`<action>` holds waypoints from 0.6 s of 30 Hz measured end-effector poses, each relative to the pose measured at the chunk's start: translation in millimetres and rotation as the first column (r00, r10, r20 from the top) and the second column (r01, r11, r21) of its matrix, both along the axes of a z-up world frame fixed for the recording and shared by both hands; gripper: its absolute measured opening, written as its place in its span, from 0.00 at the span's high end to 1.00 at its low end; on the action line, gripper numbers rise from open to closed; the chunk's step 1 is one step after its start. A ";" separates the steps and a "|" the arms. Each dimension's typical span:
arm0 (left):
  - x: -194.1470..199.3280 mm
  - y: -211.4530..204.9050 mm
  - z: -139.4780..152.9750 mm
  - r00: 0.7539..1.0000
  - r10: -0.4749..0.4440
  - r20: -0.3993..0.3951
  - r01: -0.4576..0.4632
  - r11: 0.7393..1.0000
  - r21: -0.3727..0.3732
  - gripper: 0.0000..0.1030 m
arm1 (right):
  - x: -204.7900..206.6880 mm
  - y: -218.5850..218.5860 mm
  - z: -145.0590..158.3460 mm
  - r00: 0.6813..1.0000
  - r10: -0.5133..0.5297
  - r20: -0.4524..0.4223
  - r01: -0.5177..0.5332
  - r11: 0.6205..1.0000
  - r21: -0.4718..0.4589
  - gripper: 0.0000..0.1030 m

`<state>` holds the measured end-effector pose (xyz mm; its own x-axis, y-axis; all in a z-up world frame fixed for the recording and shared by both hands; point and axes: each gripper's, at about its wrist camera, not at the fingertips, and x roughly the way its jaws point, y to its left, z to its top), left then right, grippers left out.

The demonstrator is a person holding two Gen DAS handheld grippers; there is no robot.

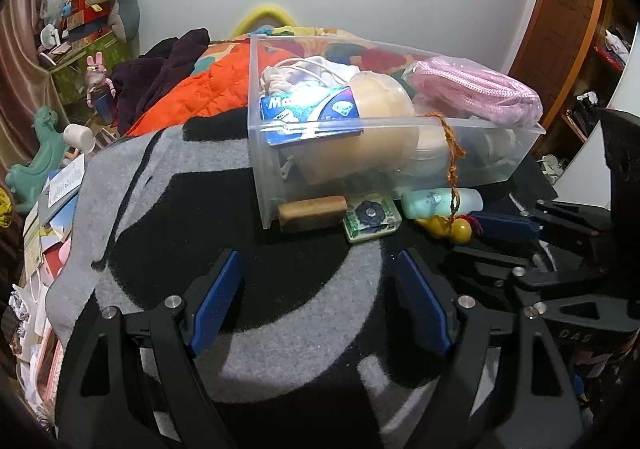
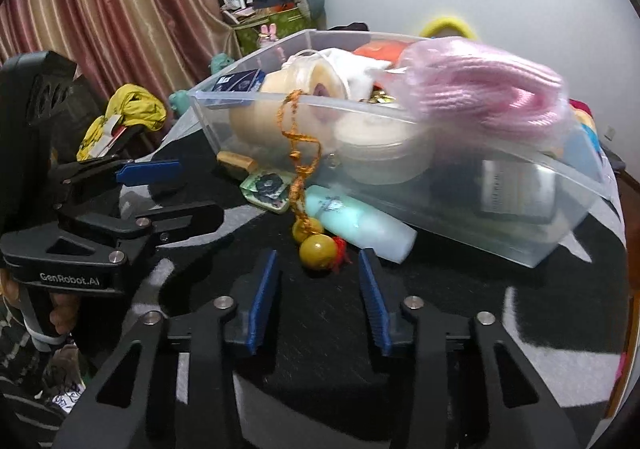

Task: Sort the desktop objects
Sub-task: 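Grasp the yellow bead keychain with right gripper while left gripper grasps the wooden block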

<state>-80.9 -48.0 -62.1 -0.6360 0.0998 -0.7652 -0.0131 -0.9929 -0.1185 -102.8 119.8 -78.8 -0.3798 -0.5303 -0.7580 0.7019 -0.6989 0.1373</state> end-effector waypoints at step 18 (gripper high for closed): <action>-10.6 -4.4 3.5 0.999 0.039 0.020 -0.040 0.998 0.055 0.22 | -0.4 1.3 -4.2 1.000 -0.007 0.024 0.009 0.998 -0.064 0.83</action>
<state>-91.5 -52.4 -58.6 -0.6254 0.1178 -0.7714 0.0283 -0.9845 -0.1734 -103.1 121.1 -83.0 -0.3665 -0.5752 -0.7313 0.6922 -0.6938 0.1989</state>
